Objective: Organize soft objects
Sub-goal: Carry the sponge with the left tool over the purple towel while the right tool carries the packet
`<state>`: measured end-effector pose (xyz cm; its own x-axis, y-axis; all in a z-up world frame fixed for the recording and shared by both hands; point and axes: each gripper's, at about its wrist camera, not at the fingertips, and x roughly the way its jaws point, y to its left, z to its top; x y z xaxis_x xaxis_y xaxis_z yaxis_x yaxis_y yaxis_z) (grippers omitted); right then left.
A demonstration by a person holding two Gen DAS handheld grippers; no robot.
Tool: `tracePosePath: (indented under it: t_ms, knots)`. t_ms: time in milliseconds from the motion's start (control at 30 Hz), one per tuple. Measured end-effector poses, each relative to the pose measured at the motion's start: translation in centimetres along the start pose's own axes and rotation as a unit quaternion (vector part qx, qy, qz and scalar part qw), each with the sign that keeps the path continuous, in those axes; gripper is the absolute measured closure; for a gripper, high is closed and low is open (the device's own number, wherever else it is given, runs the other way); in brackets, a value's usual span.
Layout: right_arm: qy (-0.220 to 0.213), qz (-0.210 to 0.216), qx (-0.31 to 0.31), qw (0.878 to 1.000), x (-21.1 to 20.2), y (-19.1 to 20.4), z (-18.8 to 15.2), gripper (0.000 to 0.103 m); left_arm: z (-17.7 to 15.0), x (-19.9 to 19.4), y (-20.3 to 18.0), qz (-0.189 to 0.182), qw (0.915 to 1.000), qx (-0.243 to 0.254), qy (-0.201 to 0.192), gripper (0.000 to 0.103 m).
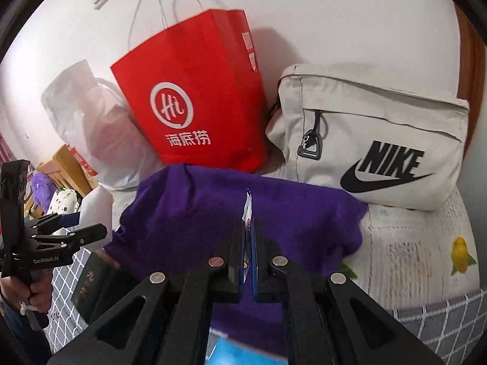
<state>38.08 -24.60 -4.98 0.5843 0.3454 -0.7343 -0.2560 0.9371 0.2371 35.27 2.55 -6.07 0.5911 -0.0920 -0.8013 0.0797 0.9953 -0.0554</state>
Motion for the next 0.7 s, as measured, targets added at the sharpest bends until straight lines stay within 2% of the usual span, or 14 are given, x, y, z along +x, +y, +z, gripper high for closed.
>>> tracePosePath:
  t_ms: [233, 700]
  knots:
    - [0.029, 0.002, 0.009, 1.000, 3.1, -1.3, 0.2, 0.099, 1.9, 2.9, -1.0, -0.001, 0.9997, 0.016, 0.016, 0.031]
    - [0.076, -0.017, 0.017, 0.997, 6.0, -4.0, -0.5, 0.098, 5.0, 9.0, -3.5, -0.010, 0.9978, 0.035, 0.056, 0.030]
